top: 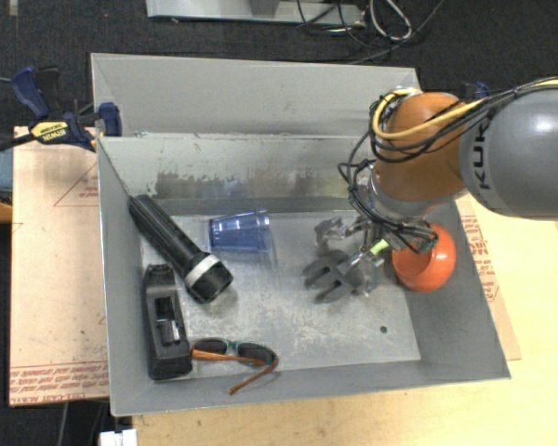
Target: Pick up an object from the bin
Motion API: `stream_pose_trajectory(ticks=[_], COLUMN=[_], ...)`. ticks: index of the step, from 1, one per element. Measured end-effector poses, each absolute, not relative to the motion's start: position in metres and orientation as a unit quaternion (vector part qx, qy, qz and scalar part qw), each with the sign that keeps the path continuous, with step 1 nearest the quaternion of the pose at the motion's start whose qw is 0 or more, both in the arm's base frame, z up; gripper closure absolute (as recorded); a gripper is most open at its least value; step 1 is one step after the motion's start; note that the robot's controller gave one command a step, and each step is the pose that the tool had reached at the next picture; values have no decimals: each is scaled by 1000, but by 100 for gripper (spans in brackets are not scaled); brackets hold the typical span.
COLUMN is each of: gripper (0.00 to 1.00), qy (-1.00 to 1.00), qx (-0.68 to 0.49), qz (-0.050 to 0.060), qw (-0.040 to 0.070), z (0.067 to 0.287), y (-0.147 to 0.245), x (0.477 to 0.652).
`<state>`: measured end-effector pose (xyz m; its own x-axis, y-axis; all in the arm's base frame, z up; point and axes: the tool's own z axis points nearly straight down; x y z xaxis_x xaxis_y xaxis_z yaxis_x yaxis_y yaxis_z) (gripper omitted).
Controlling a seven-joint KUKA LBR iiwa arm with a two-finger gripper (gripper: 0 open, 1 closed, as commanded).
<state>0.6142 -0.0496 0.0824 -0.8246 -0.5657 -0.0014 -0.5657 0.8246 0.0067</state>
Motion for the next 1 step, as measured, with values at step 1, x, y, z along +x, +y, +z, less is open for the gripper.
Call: stream_pose_trajectory(ticks=[1], gripper=[100], qy=[-955], qx=[296], qz=[-3], qw=[-3], z=[109], y=[-49], x=[616])
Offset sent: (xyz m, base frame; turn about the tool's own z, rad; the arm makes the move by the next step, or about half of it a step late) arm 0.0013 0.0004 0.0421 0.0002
